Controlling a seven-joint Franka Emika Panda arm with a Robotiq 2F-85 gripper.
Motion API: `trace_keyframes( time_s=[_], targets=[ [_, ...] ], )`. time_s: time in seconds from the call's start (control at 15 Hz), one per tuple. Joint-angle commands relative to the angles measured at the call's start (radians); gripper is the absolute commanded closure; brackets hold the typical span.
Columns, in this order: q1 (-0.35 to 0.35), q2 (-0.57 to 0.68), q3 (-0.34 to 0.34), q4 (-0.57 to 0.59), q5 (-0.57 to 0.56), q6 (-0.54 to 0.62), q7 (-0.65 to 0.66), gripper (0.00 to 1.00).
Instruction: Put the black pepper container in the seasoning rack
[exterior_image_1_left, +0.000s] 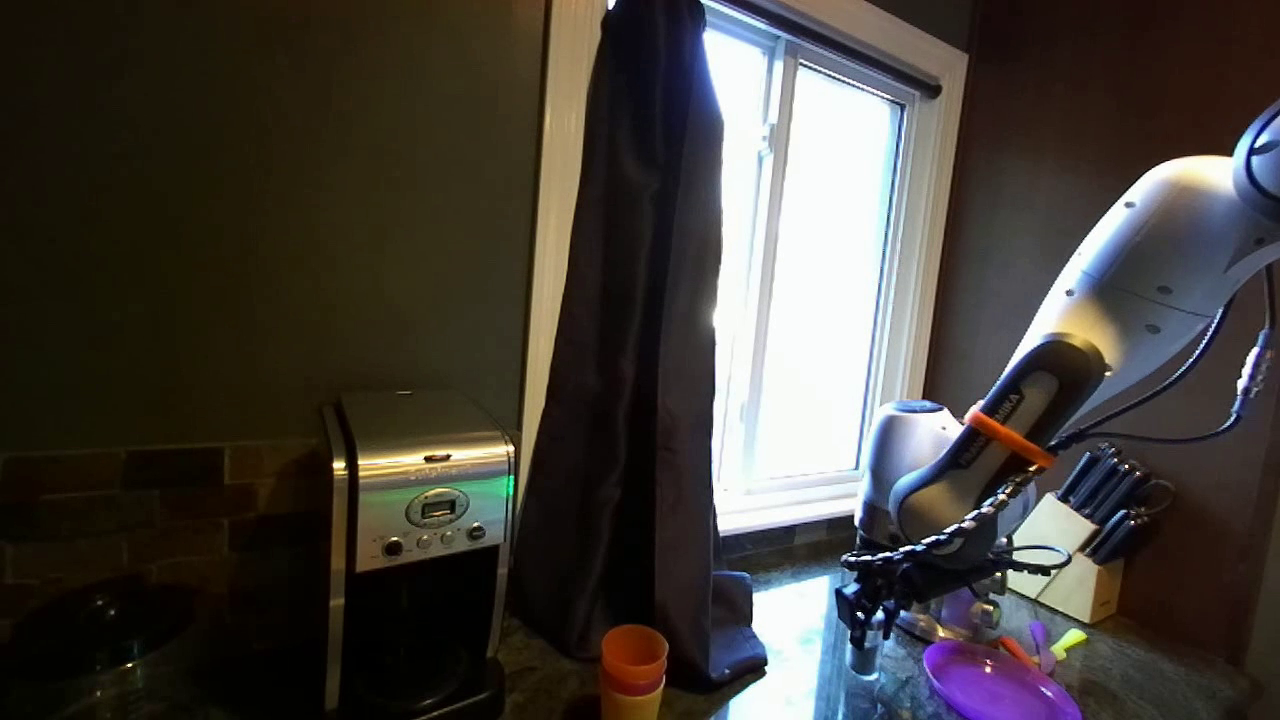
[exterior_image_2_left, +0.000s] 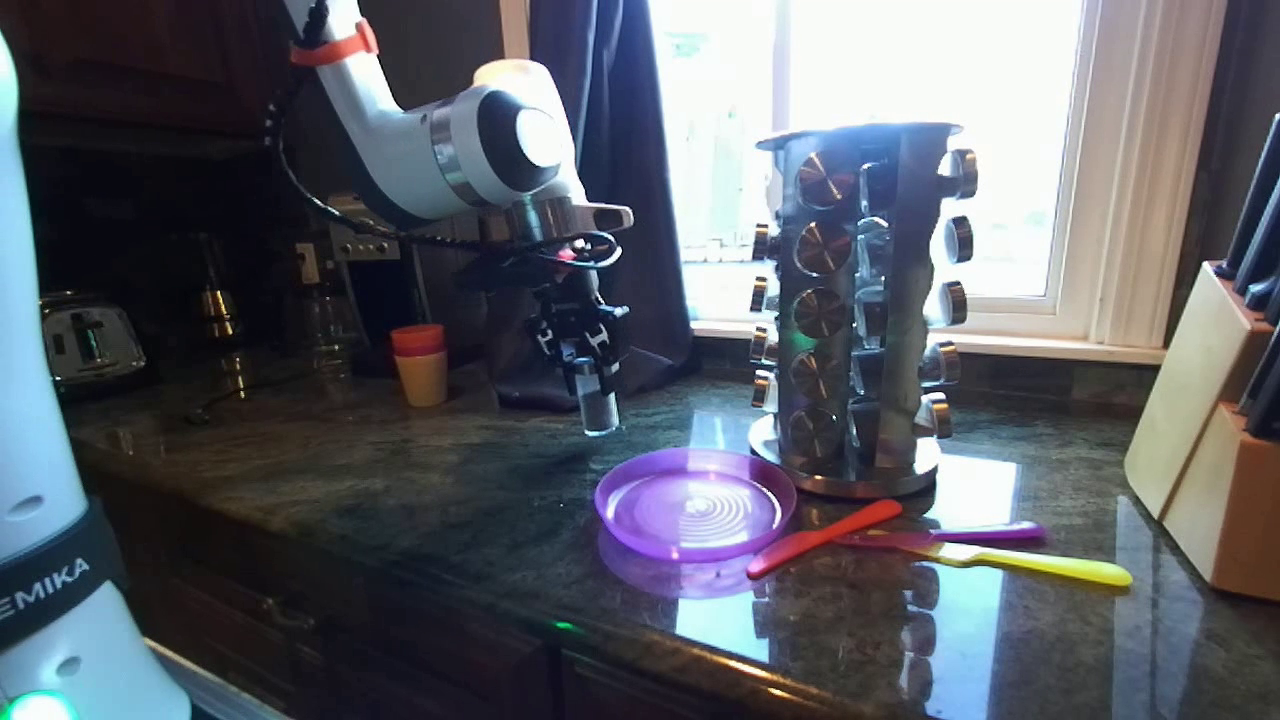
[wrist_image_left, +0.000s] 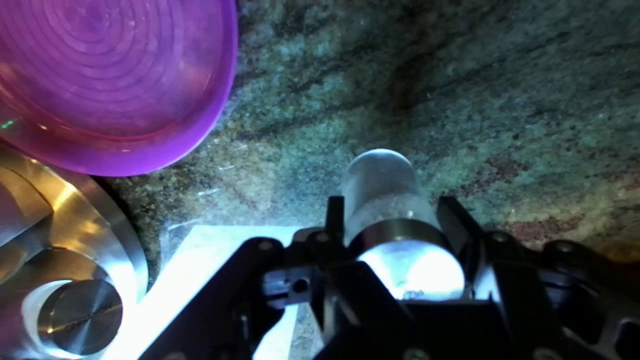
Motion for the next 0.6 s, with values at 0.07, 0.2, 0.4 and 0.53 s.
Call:
trace_keyframes(
  time_s=[0.07, 0.2, 0.4, 0.53],
  targets=[
    [-0.059, -0.272, 0.046, -0.097, -0.294, -0.090, 0.353, 0.76],
    [-0.091, -0.359, 0.120, -0.125, -0.324, -0.173, 0.507, 0.76],
    [-0.120, -0.445, 0.227, -0.149, -0.331, -0.270, 0.715, 0.76],
    [-0.130, -0.473, 0.293, -0.151, -0.342, -0.316, 0.858, 0.76]
  ],
)
